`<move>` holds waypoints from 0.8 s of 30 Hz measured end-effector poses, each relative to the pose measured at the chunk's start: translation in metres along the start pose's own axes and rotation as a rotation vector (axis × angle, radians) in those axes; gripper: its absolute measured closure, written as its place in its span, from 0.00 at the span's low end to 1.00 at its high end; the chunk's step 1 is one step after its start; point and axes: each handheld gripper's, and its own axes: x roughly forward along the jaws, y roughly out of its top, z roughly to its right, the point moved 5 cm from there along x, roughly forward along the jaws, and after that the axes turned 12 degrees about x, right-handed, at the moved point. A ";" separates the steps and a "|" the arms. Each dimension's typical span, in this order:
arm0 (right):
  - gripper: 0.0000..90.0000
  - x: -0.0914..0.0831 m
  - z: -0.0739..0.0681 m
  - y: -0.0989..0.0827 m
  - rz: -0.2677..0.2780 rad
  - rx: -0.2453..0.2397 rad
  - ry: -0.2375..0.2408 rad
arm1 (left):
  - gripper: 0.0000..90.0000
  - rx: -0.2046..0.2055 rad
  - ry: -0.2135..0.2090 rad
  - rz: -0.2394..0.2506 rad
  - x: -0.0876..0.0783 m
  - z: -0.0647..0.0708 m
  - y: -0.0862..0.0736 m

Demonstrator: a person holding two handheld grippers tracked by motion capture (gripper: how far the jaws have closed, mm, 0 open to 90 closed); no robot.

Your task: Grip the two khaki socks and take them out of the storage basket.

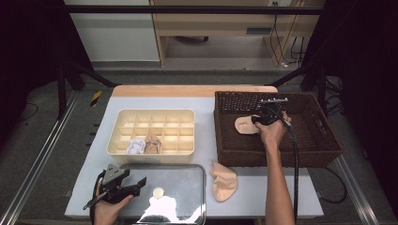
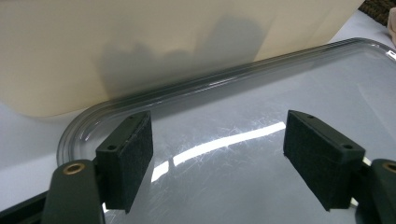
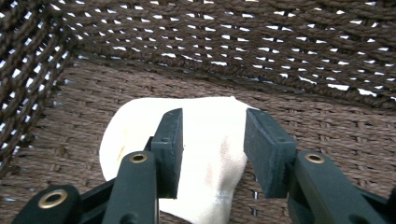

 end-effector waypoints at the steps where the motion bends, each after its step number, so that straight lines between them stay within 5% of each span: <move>1: 0.65 0.001 0.000 -0.001 -0.013 0.009 -0.001 | 0.26 0.001 0.000 0.000 0.000 0.000 0.000; 17: 0.74 0.010 0.004 -0.012 -0.132 0.038 -0.047 | 0.26 0.003 0.001 0.002 -0.001 0.000 0.000; 24: 0.97 0.011 0.002 -0.015 -0.183 0.023 -0.032 | 0.26 0.005 0.000 -0.002 0.000 0.001 0.000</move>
